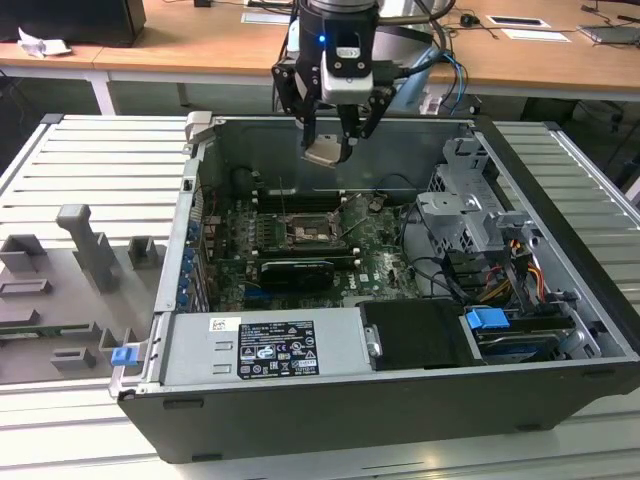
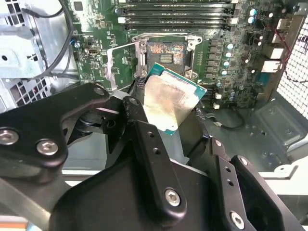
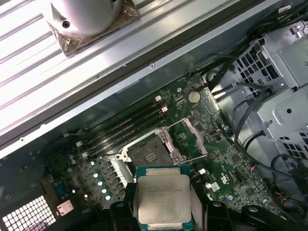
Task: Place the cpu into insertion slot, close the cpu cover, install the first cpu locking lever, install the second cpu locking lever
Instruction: 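Place the cpu into insertion slot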
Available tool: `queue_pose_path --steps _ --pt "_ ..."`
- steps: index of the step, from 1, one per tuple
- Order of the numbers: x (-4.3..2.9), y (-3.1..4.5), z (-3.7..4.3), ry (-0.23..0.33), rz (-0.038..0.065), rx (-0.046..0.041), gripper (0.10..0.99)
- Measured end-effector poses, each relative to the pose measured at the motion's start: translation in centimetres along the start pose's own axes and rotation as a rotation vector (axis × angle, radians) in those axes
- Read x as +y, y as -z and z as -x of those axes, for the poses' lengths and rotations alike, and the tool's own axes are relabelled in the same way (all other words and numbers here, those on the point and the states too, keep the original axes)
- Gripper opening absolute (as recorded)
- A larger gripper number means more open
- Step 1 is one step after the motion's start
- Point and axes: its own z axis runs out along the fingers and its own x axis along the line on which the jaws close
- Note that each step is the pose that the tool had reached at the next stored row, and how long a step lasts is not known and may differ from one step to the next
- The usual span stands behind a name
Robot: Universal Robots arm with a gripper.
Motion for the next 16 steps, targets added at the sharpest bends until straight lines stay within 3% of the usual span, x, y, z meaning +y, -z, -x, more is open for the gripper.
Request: queue_pose_path --steps 8,16 --pt "-0.06 -0.68 0.01 -0.004 -0.001 -0.0012 0.529" --pt "-0.07 -0.89 0.02 -0.100 0.000 -0.0090 0.529"
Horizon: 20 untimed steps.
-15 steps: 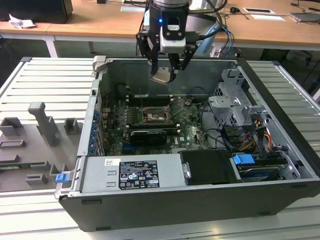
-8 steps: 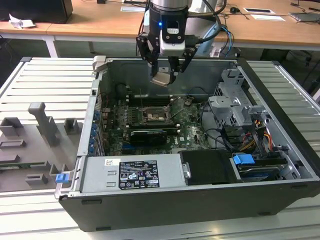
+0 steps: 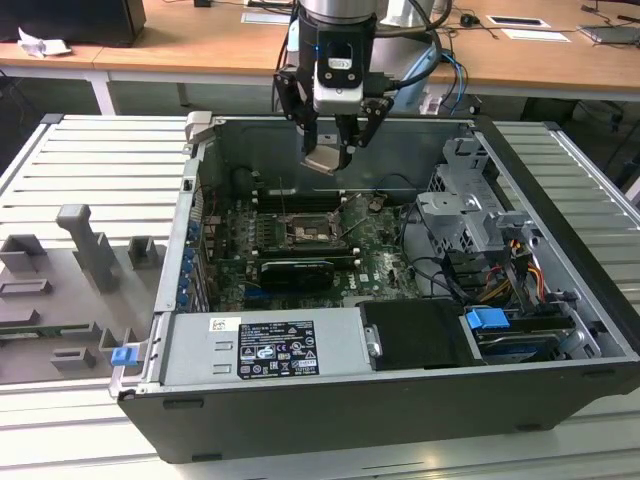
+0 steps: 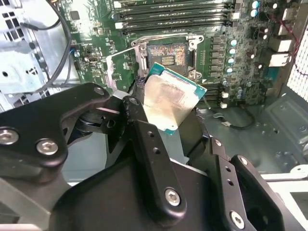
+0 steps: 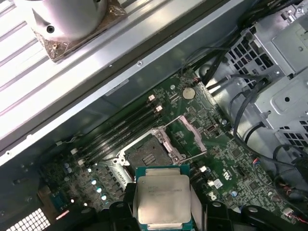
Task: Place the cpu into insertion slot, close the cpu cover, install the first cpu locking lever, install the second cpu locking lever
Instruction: 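Place the cpu into insertion slot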
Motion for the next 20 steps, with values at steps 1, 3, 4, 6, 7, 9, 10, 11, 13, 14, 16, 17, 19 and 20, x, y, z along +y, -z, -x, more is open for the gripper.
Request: queue_pose_path --steps 1,3,4,6,7,9,10,11,13,14,16,17,19,20 --pt "0.00 -0.03 0.00 -0.015 0.000 -0.0012 0.529" --pt "-0.01 -0.13 0.00 -0.062 0.001 -0.0049 0.529" --pt "-0.01 -0.16 0.00 -0.077 0.001 -0.0061 0.529" --pt "-0.02 -0.21 0.00 -0.104 0.002 -0.0082 0.529" --pt "-0.02 -0.25 0.00 -0.122 0.002 -0.0095 0.529" --pt "-0.01 -0.39 0.02 -0.159 0.003 -0.0125 0.529" --pt "0.00 -0.44 0.02 -0.168 0.003 -0.0131 0.529" --pt "-0.01 -0.54 0.03 -0.191 0.003 -0.0149 0.529" --pt "0.01 -0.61 0.04 -0.217 0.004 -0.0170 0.529" --pt "0.01 -0.66 0.05 -0.234 0.004 -0.0182 0.529" --pt "0.02 -0.76 0.05 -0.275 0.005 -0.0214 0.529" --pt "0.01 -0.79 0.04 -0.287 0.005 -0.0224 0.529" --pt "0.00 -0.94 0.05 -0.337 0.006 -0.0262 0.529" --pt "0.00 -0.99 0.05 -0.351 0.006 -0.0273 0.529"
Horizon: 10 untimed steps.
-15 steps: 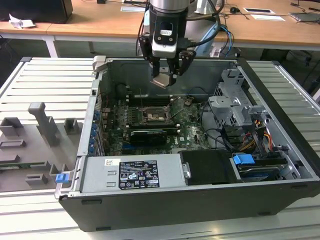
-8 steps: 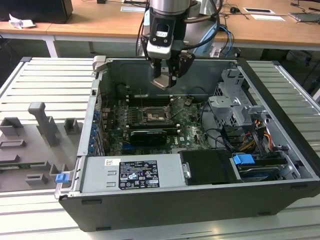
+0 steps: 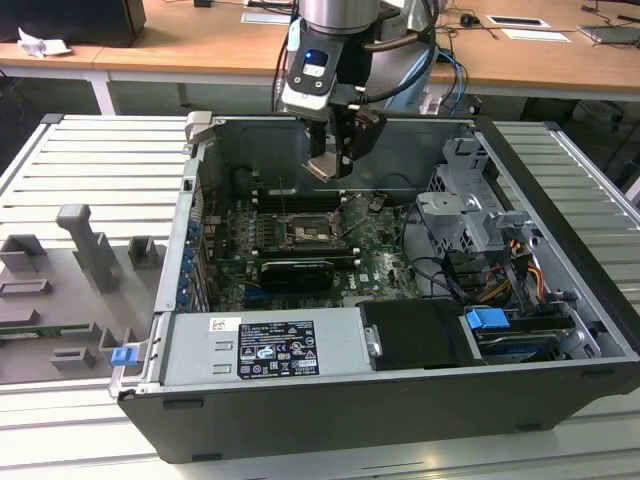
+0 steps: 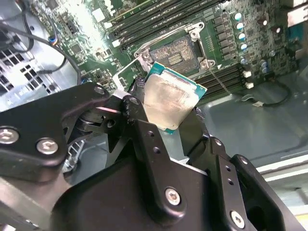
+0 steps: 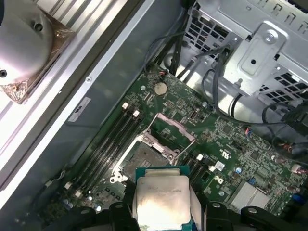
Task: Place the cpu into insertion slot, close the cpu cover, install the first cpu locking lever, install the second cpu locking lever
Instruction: 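Place the cpu into insertion slot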
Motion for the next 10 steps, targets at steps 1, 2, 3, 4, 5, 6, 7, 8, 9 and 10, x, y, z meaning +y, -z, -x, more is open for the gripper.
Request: queue_pose_path --steps 1,2,3,4,5,6,7,8,9,10 --pt "0.00 -0.05 0.00 -0.016 0.000 -0.0012 0.529" --pt "-0.01 -0.13 0.00 -0.037 0.001 -0.0029 0.529" --pt "-0.01 -0.18 0.00 -0.050 0.001 -0.0039 0.529" --pt "-0.02 -0.24 0.00 -0.064 0.001 -0.0050 0.529" --pt "-0.05 -0.38 -0.01 -0.084 0.001 -0.0065 0.529" --pt "-0.08 -0.49 -0.02 -0.102 0.002 -0.0080 0.529" --pt "-0.11 -0.60 -0.04 -0.120 0.002 -0.0093 0.529" --pt "-0.12 -0.71 -0.04 -0.143 0.002 -0.0112 0.529" --pt "-0.13 -0.77 -0.04 -0.156 0.003 -0.0121 0.529" --pt "-0.14 -0.93 -0.04 -0.185 0.003 -0.0144 0.529"
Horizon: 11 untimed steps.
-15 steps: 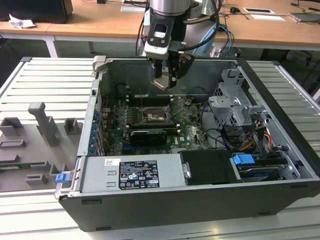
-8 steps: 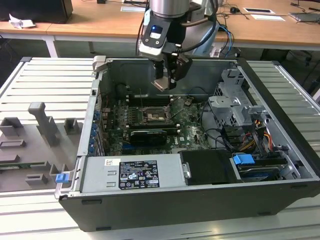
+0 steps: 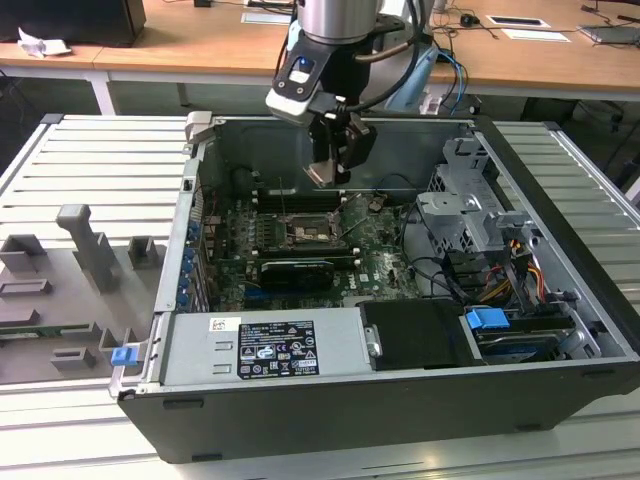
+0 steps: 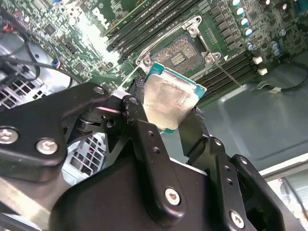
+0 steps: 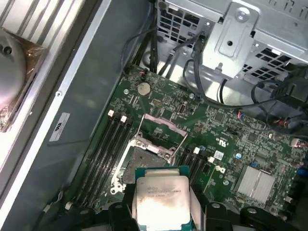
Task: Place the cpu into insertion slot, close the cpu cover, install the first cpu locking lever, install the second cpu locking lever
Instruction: 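Place the cpu into insertion slot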
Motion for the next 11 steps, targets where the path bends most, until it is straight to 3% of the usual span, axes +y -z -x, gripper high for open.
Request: queue_pose_path --steps 9,11 --pt "0.05 -0.79 0.05 -0.159 0.003 -0.0124 0.529" --pt "0.02 -1.16 0.05 -0.217 0.004 -0.0170 0.529"
